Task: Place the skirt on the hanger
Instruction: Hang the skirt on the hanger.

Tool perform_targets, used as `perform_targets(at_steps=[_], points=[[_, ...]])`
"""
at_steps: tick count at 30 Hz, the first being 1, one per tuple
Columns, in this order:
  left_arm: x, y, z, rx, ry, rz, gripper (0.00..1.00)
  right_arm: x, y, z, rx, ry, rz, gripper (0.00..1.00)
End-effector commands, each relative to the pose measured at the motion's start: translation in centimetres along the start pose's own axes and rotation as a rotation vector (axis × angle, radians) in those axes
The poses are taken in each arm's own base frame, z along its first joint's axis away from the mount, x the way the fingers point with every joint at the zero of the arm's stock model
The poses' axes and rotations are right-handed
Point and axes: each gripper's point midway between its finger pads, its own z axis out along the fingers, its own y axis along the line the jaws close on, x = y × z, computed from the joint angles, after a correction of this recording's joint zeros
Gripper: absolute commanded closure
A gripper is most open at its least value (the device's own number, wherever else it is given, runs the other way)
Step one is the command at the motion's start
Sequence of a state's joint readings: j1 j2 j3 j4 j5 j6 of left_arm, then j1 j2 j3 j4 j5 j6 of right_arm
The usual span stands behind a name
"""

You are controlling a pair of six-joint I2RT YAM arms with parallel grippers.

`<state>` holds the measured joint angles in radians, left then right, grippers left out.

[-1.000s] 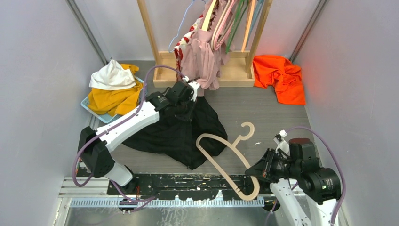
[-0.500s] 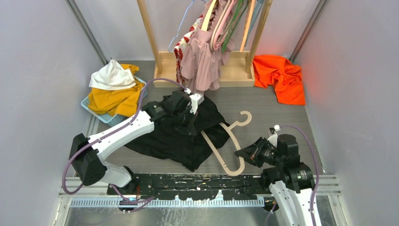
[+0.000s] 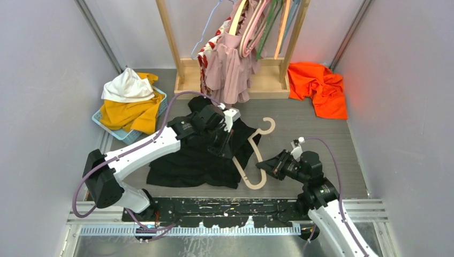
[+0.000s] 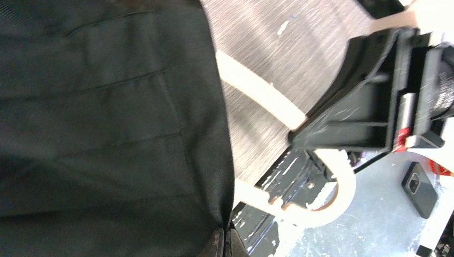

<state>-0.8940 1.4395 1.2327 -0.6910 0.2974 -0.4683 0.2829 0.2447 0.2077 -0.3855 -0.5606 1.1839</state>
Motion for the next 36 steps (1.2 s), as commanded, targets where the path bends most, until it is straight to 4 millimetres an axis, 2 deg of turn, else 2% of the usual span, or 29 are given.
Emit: perform_targets(at_steps=[1,7,11,17,22,28,32,36], points=[[-2.5,-4.2,-0.7,0.127,-0.052,0.029,1.0,-0.7,4.0,1.6,-0.143,-0.061,-0.171,0.99],[-2.4,-6.5,-0.9,0.184,-0.036,0.04,1.0,0.4,4.4,4.5,-0.118,-0.055,-0.288,0.99],[-2.1,-7.1,-1.5,0.2,-0.027,0.043,1.0,-0.3,4.4,5.7,-0.092,-0.072,-0.352,0.99],[-0.5,-6.6,-1.7,0.175,0.005,0.031,1.0,-2.4,4.9,6.5,-0.066,-0.162,-0.428,0.99],[1.6,-6.0,-0.3,0.162,0.063,0.005,1.0,-3.0,5.9,8.2,-0.129,-0.189,-0.417,0.99],[3.0,-6.3,1.3,0.172,0.108,0.003,1.0,-3.8,7.9,9.7,-0.166,-0.205,-0.45,0.99],[3.6,-6.2,1.7,0.168,0.13,0.005,1.0,-4.0,9.6,9.7,-0.188,-0.21,-0.443,0.99],[4.2,-6.0,2.1,0.173,0.142,-0.005,1.0,-4.9,10.4,9.5,-0.189,-0.254,-0.402,0.99]])
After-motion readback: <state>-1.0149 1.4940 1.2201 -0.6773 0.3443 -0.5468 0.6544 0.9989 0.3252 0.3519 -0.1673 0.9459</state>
